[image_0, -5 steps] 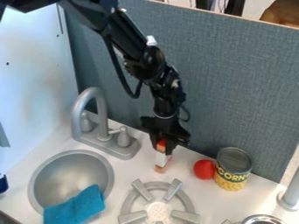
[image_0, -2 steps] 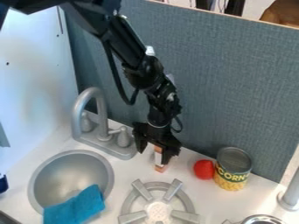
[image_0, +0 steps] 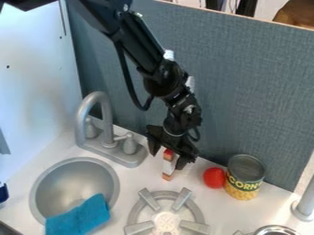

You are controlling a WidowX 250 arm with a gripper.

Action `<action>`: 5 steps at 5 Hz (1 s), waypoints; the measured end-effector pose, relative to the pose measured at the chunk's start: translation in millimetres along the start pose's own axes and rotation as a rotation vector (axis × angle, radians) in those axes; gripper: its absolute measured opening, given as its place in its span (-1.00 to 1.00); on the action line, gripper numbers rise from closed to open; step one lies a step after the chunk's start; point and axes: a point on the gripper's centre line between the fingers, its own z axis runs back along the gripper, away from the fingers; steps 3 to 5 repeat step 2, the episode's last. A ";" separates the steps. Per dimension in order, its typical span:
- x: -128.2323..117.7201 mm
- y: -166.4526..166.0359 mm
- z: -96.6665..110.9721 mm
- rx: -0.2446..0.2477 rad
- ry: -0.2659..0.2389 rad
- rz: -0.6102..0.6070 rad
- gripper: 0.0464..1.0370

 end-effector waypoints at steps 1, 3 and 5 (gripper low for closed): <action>-4.2 -7.7 -1.1 -0.075 0.027 -0.013 0.94; -4.4 -5.2 -1.7 -0.079 0.030 -0.004 0.94; -4.4 -5.2 -1.7 -0.079 0.030 -0.004 0.94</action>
